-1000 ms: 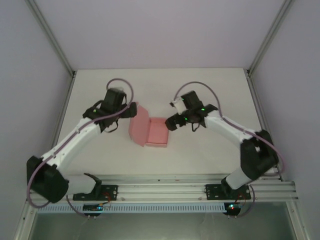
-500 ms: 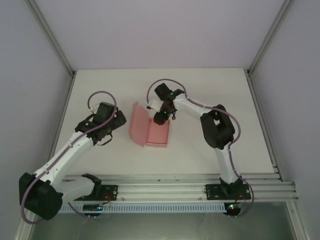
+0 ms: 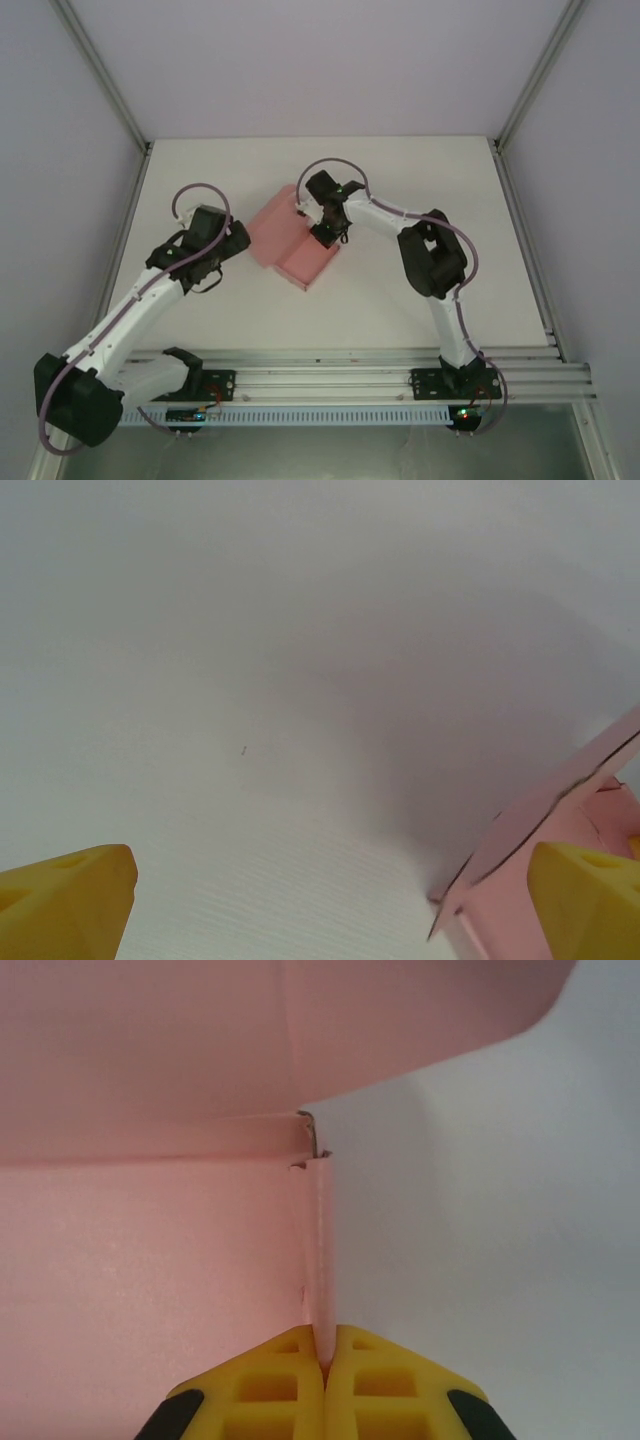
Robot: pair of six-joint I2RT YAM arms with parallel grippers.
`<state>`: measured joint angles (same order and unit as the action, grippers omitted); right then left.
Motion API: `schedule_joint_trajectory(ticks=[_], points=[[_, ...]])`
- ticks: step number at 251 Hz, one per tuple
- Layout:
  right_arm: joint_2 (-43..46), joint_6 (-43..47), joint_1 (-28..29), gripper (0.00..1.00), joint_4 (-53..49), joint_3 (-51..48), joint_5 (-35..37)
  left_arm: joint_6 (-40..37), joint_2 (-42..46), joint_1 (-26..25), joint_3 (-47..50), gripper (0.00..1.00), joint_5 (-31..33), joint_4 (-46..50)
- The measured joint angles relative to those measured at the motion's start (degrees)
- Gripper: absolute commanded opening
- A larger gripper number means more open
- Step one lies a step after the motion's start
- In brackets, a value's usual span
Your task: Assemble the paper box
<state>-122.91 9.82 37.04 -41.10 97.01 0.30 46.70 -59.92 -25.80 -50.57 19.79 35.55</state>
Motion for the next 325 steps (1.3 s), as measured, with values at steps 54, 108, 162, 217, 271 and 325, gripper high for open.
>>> schedule_joint_trajectory(ticks=[54,108,162,217,271,325], points=[[6.12,-32.57,0.72,0.0,-4.24,-8.5,13.35,-1.22,2.49,0.0,0.04,1.0,-0.02,-2.05],[9.53,-49.27,5.73,0.05,-4.59,-14.45,15.76,-4.2,-1.27,0.07,0.04,1.0,-2.49,-4.5],[10.93,-50.58,6.08,0.49,-3.93,-15.15,16.85,-11.13,-6.12,0.31,0.04,1.0,-10.03,-9.2],[19.91,-41.59,5.14,0.99,-1.01,-16.48,18.03,-21.75,-14.36,1.99,-4.42,1.0,-21.68,-12.87],[28.92,-20.65,-5.57,0.99,11.28,-19.52,2.25,-33.53,-28.46,5.84,-17.68,1.0,-33.29,-12.52],[21.44,-3.78,-16.31,0.86,12.55,-14.25,-20.9,-46.73,-41.7,8.79,-31.8,0.89,-45.51,-6.86]])
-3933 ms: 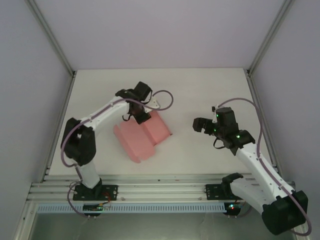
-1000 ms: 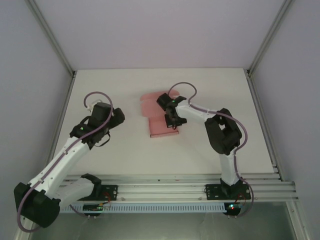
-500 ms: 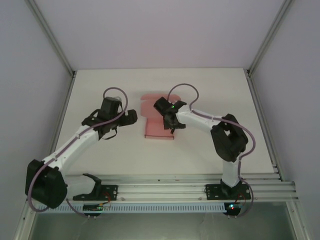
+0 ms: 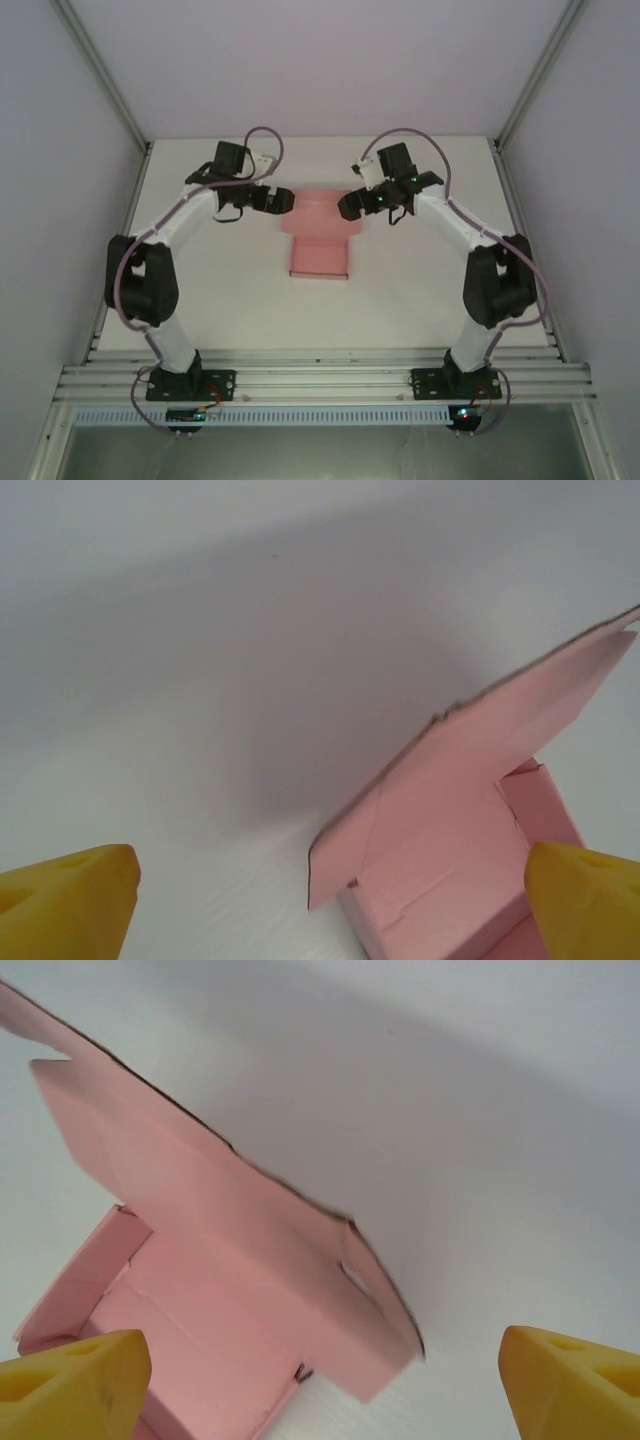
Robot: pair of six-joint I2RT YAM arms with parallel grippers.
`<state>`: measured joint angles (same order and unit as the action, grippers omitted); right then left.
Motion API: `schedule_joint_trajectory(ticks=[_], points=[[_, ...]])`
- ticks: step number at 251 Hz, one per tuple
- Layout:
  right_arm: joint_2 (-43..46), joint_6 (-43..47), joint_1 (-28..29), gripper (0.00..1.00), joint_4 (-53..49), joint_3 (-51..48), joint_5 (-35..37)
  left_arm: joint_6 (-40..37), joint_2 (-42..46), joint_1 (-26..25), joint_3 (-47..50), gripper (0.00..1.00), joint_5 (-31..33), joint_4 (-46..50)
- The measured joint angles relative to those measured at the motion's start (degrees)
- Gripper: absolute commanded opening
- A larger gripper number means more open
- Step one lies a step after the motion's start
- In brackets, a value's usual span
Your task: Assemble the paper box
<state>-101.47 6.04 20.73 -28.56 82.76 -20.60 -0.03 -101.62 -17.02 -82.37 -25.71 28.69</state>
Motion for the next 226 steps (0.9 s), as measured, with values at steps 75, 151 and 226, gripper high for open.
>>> schedule_joint_trajectory(ticks=[75,151,226], points=[[-7.41,10.99,-2.49,0.66,-6.95,6.49,-10.29,-13.49,-10.45,0.37,-12.44,0.59,-7.48,11.61],[-8.96,13.35,-2.49,0.56,-10.16,8.98,-10.91,-19.37,-11.96,0.37,-13.6,0.38,-9.66,16.65],[-10.51,14.67,-2.49,0.36,-12.87,10.27,-9.81,-21.59,-13.27,0.28,-14.69,0.09,-10.4,18.32]])
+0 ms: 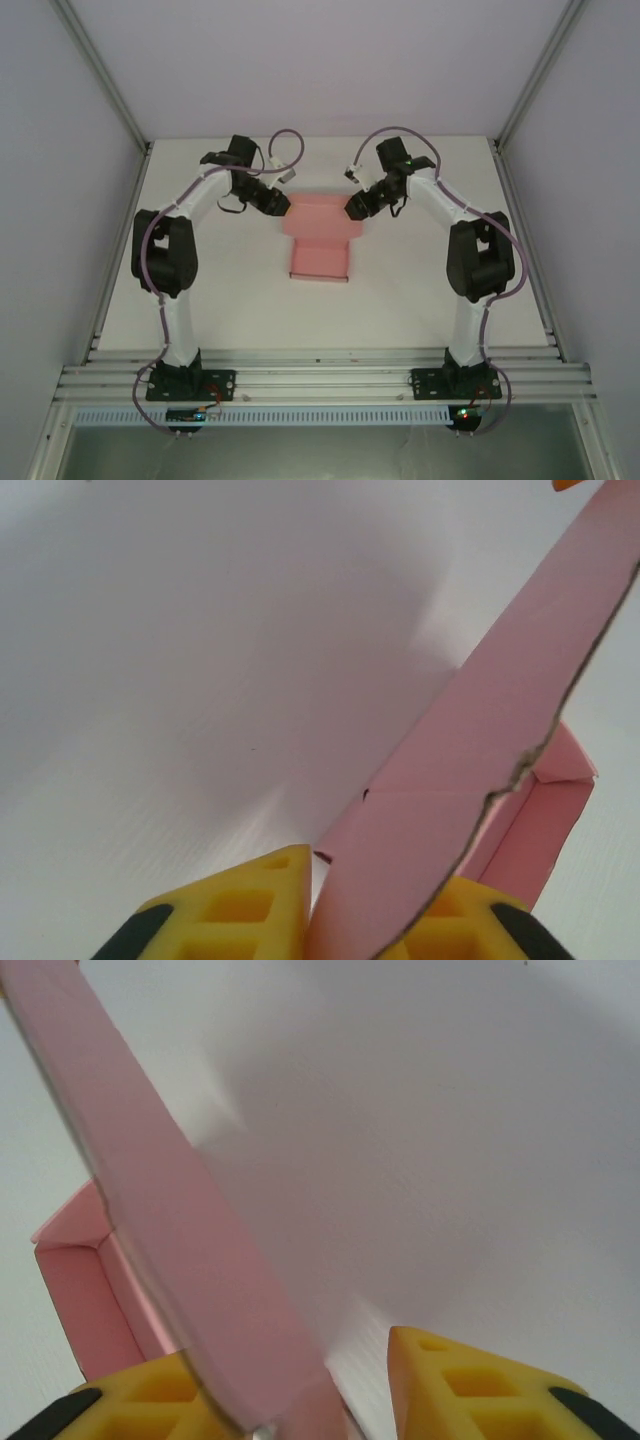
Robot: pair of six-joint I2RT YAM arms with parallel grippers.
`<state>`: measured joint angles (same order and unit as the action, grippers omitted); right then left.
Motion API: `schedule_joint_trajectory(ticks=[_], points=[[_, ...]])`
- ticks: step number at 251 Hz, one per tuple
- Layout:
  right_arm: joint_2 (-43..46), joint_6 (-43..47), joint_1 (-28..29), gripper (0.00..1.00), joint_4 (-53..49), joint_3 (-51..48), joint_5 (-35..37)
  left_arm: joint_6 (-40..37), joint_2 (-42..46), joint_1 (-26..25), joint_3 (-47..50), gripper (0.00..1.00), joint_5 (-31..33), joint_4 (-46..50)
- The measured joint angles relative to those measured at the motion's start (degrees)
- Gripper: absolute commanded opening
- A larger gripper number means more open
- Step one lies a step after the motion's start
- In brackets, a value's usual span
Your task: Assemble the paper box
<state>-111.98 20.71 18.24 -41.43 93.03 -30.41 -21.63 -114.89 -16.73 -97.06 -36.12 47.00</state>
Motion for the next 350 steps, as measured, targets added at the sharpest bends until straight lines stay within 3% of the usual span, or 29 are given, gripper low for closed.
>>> schedule_joint_trajectory(ticks=[35,70,92,145,199,237,281,350], points=[[0.0,0.39,0.0,0.31,-0.85,0.11,1.79,0.39,0.02,-0.46,0.0,0.0,0.46,-0.15],[0.0,1.07,0.13,0.08,-1.75,0.28,4.0,1.77,0.59,-1.57,0.48,0.0,3.32,-1.2],[0.02,0.07,0.7,0.03,-2.19,0.81,5.51,4.13,2.45,-3.56,2.43,0.0,8.48,-3.06],[1.03,-6.73,5.25,0.02,-1.6,0.5,17.97,15.32,6.67,-10.05,5.75,0.0,25.14,-5.42],[7.96,-23.61,13.29,0.04,6.03,-4.66,36.54,29.46,11.89,-14.97,8.17,0.0,40.41,-8.37],[13.18,-36.22,15.8,0.03,15.52,-11.47,43.47,38.14,15.5,-16.94,10.67,0.0,45.88,-13.29],[15.45,-48.3,16.26,0.01,33.29,-22.4,46.25,46.45,19.5,-17.53,20.9,0.0,47.3,-26.29],[15.45,-54.38,18.73,0.0,54.1,-35.08,50.42,52.35,19.67,-17.46,32.7,0.0,47.87,-43.52]])
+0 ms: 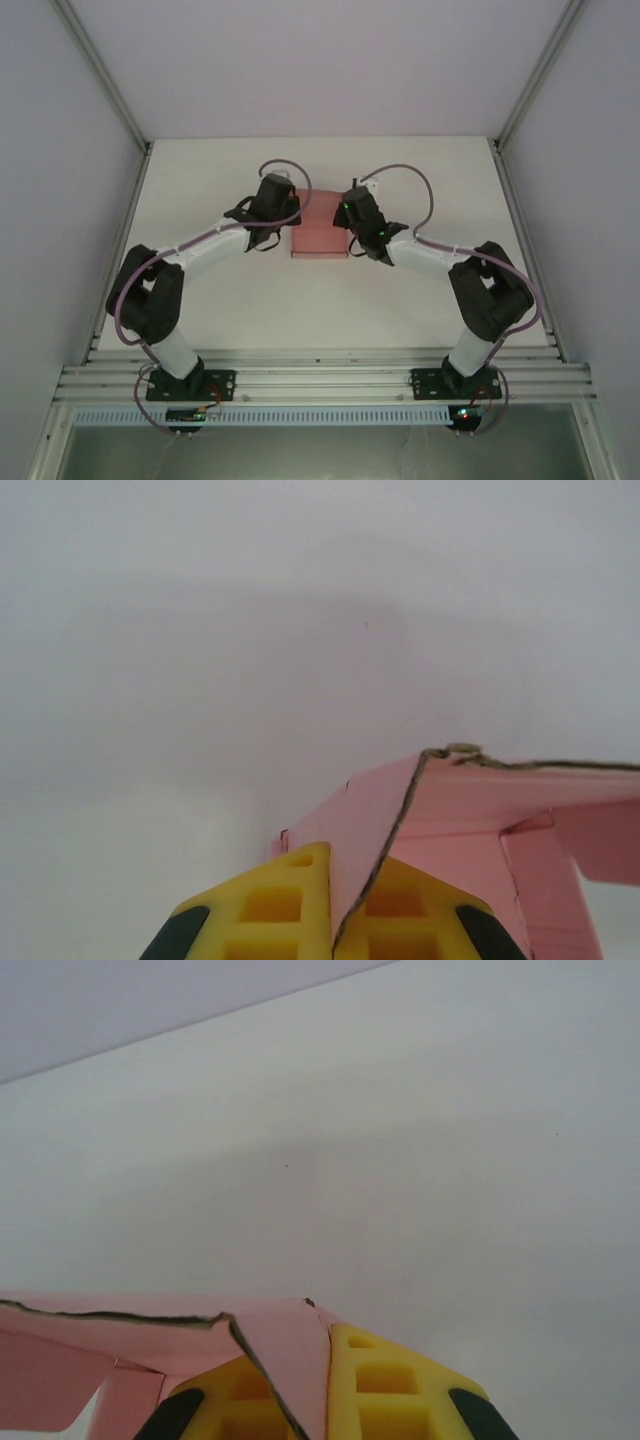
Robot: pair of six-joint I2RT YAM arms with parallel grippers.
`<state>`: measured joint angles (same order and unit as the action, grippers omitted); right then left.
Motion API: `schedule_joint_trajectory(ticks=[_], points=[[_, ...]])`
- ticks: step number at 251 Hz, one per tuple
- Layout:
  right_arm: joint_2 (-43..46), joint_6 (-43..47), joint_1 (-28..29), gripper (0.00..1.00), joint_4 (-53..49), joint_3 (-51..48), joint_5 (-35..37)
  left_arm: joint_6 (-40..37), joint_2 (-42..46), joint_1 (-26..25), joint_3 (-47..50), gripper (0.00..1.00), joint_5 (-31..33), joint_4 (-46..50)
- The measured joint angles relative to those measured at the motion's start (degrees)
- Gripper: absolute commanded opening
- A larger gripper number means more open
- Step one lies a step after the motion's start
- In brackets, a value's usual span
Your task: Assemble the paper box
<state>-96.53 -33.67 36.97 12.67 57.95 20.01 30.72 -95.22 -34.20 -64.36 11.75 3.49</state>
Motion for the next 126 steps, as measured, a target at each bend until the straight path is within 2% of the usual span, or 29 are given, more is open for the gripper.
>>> schedule_joint_trajectory(ticks=[34,57,126], points=[[0.5,1.42,1.86,0.01,8.31,-5.05,2.93,0.98,2.19,-0.09,6.08,0.0,-0.2,-7.78],[1.55,3.37,3.67,0.01,13.57,-9.22,5.14,1.51,4.94,-0.61,11.58,0.06,-0.46,-13.07],[2.93,5.84,8.57,0.04,22.03,-16.26,12.66,2.73,9.84,-3.85,22.6,0.0,1.33,-23.78]])
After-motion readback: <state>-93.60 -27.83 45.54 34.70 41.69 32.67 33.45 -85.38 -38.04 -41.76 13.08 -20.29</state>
